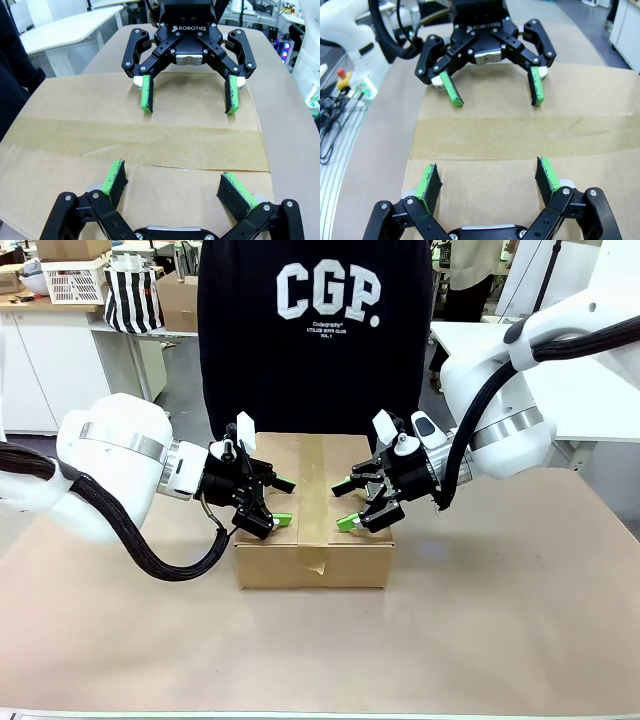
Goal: Pack the gift set into the box.
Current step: Press and hold the closed box until the human finishes sealing it.
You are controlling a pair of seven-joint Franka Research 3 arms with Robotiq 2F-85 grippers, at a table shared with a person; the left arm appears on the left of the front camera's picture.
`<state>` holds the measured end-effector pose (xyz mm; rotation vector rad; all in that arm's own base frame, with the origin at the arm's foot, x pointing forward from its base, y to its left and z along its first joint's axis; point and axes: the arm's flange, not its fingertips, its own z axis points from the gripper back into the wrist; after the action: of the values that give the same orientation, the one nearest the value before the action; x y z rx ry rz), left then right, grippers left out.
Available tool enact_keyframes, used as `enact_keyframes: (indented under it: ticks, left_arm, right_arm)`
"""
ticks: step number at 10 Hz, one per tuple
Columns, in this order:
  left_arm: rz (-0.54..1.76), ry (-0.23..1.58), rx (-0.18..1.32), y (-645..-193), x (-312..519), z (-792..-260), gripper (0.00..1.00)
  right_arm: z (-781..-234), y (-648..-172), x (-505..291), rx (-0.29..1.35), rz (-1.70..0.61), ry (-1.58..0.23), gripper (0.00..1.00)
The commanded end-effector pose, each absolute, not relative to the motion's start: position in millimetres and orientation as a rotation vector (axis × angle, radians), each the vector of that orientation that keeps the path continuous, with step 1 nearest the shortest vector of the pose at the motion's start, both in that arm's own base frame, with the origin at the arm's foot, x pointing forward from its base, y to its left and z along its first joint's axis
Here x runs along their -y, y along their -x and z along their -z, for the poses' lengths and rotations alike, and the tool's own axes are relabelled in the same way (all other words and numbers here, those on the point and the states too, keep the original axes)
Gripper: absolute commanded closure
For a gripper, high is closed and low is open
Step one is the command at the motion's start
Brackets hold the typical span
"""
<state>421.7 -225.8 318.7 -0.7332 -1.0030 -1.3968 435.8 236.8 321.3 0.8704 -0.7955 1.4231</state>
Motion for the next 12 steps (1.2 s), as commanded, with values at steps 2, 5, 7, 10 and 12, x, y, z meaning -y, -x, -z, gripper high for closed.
enact_keyframes:
  ticks: [2,5,7,10,12]
  left_arm:
    - [1.398,0.734,0.997,-420.4,224.4,-314.7,0.0]
    - [1.303,0.938,0.802,-434.8,227.8,-372.3,0.0]
    - [1.191,1.022,0.618,-427.3,211.7,-424.2,0.0]
    - [0.938,1.216,0.371,-396.0,153.6,-463.6,0.0]
    - [0.697,1.333,0.178,-371.7,92.9,-461.8,0.0]
  right_arm:
    - [-318.9,-434.9,-237.2,0.791,-1.424,-0.864,0.0]
    - [-372.9,-444.2,-233.6,0.621,-1.284,-0.898,0.0]
    - [-418.4,-435.7,-218.5,0.425,-1.07,-0.999,0.0]
    - [-459.6,-391.7,-170.6,0.327,-0.757,-1.088,0.0]
    - [-480.6,-351.1,-104.4,0.456,-0.563,-1.139,0.0]
